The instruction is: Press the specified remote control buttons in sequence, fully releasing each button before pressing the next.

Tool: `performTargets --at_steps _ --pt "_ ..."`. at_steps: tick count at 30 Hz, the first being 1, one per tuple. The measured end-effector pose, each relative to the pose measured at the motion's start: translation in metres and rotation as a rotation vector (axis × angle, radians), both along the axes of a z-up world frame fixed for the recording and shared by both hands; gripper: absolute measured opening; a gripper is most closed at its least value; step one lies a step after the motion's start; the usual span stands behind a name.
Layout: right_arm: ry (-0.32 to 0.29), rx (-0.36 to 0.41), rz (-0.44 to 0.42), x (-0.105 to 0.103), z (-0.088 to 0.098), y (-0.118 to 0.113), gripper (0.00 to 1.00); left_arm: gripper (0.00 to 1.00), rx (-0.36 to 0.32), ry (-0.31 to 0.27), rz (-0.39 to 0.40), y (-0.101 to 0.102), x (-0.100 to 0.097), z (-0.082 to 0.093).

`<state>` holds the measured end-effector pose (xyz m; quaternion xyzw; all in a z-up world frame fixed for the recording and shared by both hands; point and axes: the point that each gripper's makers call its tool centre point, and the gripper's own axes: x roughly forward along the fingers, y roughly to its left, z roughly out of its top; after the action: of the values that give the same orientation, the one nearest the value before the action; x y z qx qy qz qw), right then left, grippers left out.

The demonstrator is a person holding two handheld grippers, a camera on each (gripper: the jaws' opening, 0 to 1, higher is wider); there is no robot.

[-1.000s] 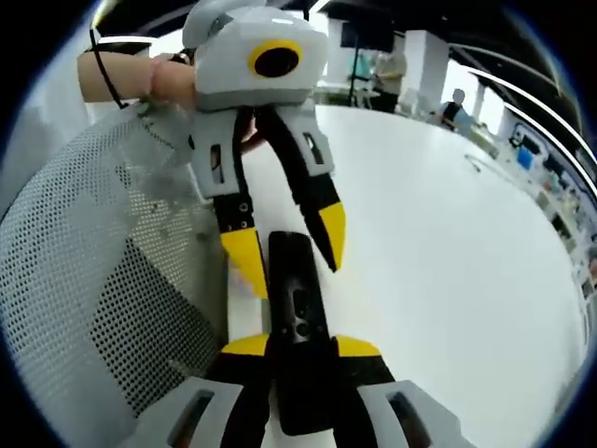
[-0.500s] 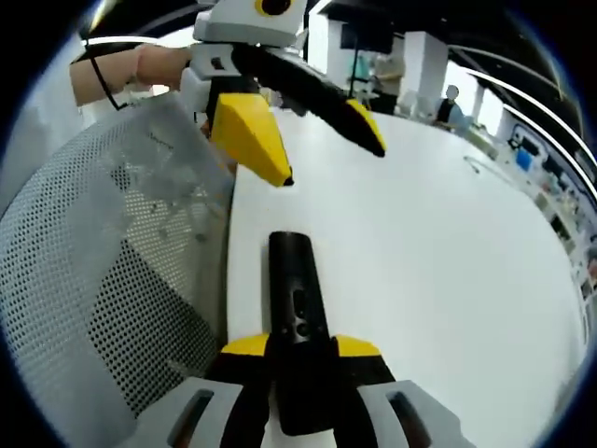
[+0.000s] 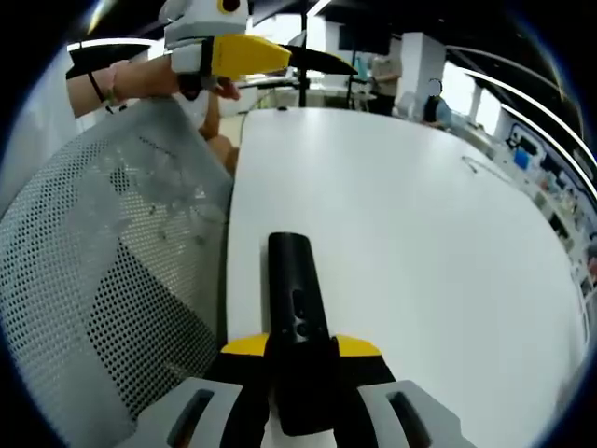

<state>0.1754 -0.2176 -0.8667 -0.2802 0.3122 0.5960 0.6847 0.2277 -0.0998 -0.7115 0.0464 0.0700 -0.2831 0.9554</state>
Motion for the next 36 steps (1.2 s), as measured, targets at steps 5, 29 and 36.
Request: performTargets --at_steps 5,29,36 --pt "-0.001 0.004 -0.006 0.0 0.0 0.0 0.21 0.97 -0.065 -0.024 0.064 0.011 0.0 0.002" --pt "0.006 -0.049 -0.01 0.0 0.001 0.001 0.21 0.99 -0.091 -0.021 0.108 0.018 0.005 0.004" --pt "0.013 -0.066 0.005 0.005 0.001 0.0 0.21 0.99 -0.095 -0.018 0.114 0.019 0.005 0.004"
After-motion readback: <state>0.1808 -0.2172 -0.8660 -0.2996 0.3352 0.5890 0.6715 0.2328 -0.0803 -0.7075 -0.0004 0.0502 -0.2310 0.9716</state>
